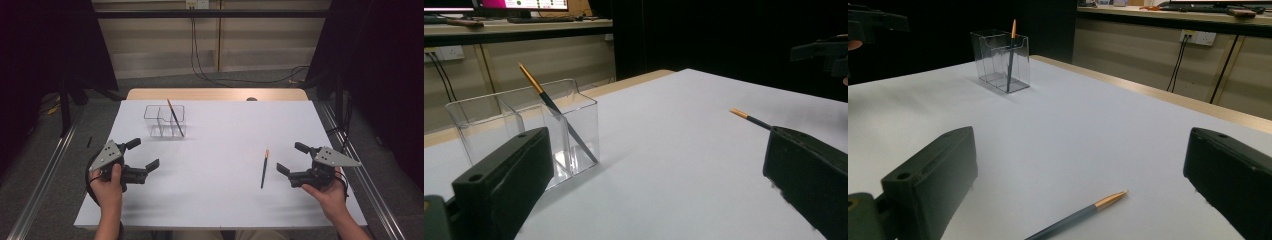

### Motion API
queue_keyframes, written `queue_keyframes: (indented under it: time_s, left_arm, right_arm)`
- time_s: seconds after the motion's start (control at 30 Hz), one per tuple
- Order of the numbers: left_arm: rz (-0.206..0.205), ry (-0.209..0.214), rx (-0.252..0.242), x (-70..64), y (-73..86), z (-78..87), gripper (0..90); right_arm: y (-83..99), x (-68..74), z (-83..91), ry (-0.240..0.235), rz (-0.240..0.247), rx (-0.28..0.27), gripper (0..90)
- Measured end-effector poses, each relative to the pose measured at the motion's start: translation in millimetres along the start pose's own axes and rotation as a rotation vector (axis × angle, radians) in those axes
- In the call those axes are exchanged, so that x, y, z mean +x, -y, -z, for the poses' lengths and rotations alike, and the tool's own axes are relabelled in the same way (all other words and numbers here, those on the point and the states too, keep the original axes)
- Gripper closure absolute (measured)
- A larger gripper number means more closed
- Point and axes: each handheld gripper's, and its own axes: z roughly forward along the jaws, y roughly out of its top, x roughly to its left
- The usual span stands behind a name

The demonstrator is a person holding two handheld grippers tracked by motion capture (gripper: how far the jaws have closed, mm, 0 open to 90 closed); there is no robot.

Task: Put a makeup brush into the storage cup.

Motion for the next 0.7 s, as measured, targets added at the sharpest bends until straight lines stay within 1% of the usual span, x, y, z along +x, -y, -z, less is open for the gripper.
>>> queue_keyframes:
  time_s: [0.07, 0.17, 0.27, 0.43, 0.57, 0.63, 0.7]
  left_arm:
    - [0.002, -0.002, 0.0, -0.8, 0.5, 0.1, 0.0]
    - [-0.011, 0.008, 0.006, -1.0, 1.7, -0.5, 0.0]
    - [-0.012, 0.008, 0.01, -0.9, 1.6, -1.2, 0.0]
    - [-0.006, 0.022, 0.004, -2.7, 1.8, -2.3, 0.0]
    - [-0.006, 0.024, 0.005, -3.0, 1.5, -3.6, 0.0]
    - [-0.004, 0.026, 0.007, -3.3, 1.7, -3.6, 0.0]
    - [-0.003, 0.027, 0.005, -3.6, 1.8, -3.5, 0.0]
  right_arm:
    - [0.1, -0.4, -0.4, 0.0, -0.002, 0.0, 0.3]
    - [0.1, -2.0, -1.0, 0.005, -0.005, 0.001, 0.3]
    - [0.4, -4.1, -1.6, 0.011, -0.009, 0.004, 0.3]
    - [-0.5, -6.3, -3.4, 0.023, -0.017, 0.005, 0.3]
    - [-2.7, -4.3, -6.8, 0.022, 0.004, 0.011, 0.4]
    - [-3.2, -4.0, -8.2, 0.02, 0.008, 0.015, 0.4]
    - [-3.6, -4.1, -8.9, 0.023, 0.003, 0.019, 0.4]
